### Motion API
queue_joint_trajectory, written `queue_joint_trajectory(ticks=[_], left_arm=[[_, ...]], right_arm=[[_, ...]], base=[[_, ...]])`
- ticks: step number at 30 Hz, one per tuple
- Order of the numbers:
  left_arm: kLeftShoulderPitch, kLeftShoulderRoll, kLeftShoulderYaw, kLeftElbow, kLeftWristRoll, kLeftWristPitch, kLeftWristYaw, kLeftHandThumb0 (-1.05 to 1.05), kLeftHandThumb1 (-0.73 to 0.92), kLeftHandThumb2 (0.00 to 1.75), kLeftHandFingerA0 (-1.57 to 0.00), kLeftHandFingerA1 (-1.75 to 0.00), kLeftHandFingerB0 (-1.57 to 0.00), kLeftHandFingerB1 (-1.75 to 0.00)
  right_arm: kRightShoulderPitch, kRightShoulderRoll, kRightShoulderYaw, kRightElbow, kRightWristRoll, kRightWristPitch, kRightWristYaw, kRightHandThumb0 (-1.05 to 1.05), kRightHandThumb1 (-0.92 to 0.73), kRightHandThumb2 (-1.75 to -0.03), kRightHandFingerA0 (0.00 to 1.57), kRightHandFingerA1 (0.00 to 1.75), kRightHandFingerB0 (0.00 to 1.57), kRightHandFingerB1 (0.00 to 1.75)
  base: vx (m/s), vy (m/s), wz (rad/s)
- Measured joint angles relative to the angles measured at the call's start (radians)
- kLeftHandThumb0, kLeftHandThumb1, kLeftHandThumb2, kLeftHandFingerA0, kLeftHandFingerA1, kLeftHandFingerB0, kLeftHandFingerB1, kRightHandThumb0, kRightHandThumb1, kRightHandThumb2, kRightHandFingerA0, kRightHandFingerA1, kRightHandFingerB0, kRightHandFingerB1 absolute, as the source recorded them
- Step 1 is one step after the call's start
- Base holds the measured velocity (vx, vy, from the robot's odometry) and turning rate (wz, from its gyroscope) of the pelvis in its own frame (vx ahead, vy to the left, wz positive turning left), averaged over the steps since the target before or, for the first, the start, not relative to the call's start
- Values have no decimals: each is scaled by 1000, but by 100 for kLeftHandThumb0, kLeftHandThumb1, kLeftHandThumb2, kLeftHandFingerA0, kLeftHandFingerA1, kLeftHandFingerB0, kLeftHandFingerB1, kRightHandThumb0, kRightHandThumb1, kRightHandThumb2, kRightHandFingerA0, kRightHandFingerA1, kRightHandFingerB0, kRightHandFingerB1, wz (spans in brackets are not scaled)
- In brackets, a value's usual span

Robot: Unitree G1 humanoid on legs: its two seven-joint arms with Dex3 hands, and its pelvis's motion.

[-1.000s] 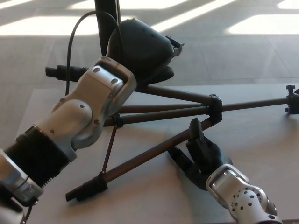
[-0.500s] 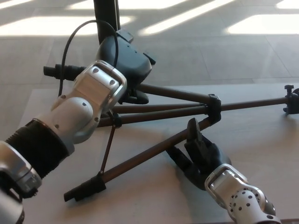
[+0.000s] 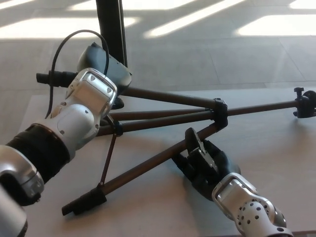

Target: Use both hands of the robot to pick up the tripod lying in the middle of the desk and make it stand upright on the desk

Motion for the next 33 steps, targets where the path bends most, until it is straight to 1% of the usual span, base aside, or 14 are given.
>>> queue_joint_trajectory(ticks=[2, 4, 5, 6, 11, 14, 17, 18, 20, 27, 29, 30, 31, 33], left_arm=[[3, -2, 1, 11, 4, 2, 33, -37, 46, 57, -87, -152, -77, -55], [5, -6, 8, 16, 2, 1, 68, -35, 50, 59, -92, -158, -80, -59], [8, -7, 15, 17, 0, 1, 86, -32, 50, 58, -92, -164, -79, -63], [10, -8, 17, 17, -1, 1, 94, -28, 51, 57, -89, -166, -79, -69], [38, -19, 60, 24, -18, -6, 179, -25, 48, 58, -85, -160, -79, -71], [55, -29, 96, 29, -33, -18, 219, -24, 51, 57, -83, -158, -71, -60], [73, -37, 134, 35, -51, -32, 265, -24, 51, 57, -83, -158, -71, -60], [76, -39, 143, 39, -56, -38, 279, -25, 52, 54, -84, -172, -77, -74], [81, -44, 156, 40, -63, -46, 303, -25, 49, 56, -85, -169, -81, -83], [82, -85, 211, 39, -89, -71, 367, -25, 54, 56, -84, -169, -77, -81], [82, -104, 229, 36, -93, -74, 371, -23, 53, 57, -84, -165, -80, -80], [82, -107, 232, 34, -94, -74, 371, -19, 49, 58, -85, -159, -81, -79], [80, -126, 241, 29, -97, -74, 371, -18, 47, 57, -84, -156, -82, -78], [81, -155, 259, 8, -101, -74, 370, -18, 46, 56, -85, -155, -83, -79]], right_arm=[[0, 0, 7, 1, -1, -4, -4, -79, -44, -81, 9, 68, 6, 47], [0, -1, 11, 0, -1, -6, -8, -81, -56, -57, 7, 79, 7, 39], [0, -1, 14, -2, 0, -7, -8, -40, -20, -87, 3, 56, 0, 53], [-1, -1, 15, -3, 0, -8, -8, -79, -54, -58, 6, 70, 3, 36], [0, -1, 16, -3, 3, -12, -10, -73, -46, -55, 12, 66, 13, 41], [0, -1, 15, -5, 4, -14, -15, -78, -44, -82, 11, 65, 3, 42], [1, -1, 17, -10, 4, -14, -21, -78, -44, -82, 11, 65, 3, 42], [2, -1, 17, -11, 4, -14, -24, -67, -43, -54, 8, 62, 6, 42], [2, 0, 10, -14, 6, -14, -31, -69, -40, -76, 2, 57, 4, 38], [2, 0, -20, -8, 26, -4, -44, -76, -46, -63, 0, 57, 0, 32], [1, 0, -28, -2, 37, -3, -43, -80, -47, -88, 1, 51, 7, 24], [1, 0, -31, 1, 40, -3, -42, -83, -58, -57, 1, 73, 2, 46], [-1, 0, -48, 8, 55, 1, -38, -81, -50, -91, 0, 49, 4, 22], [-10, 0, -62, 28, 68, 3, -32, -76, -44, -88, 0, 48, 2, 25]], base=[[0, 0, 0], [0, 0, 0], [0, 0, 0], [0, 0, 0], [0, 0, 0], [0, 0, 0], [0, 0, 0], [0, 0, 0], [0, 0, 0], [0, 0, 0], [0, 0, 0], [0, 0, 0], [0, 0, 0], [0, 0, 0]])
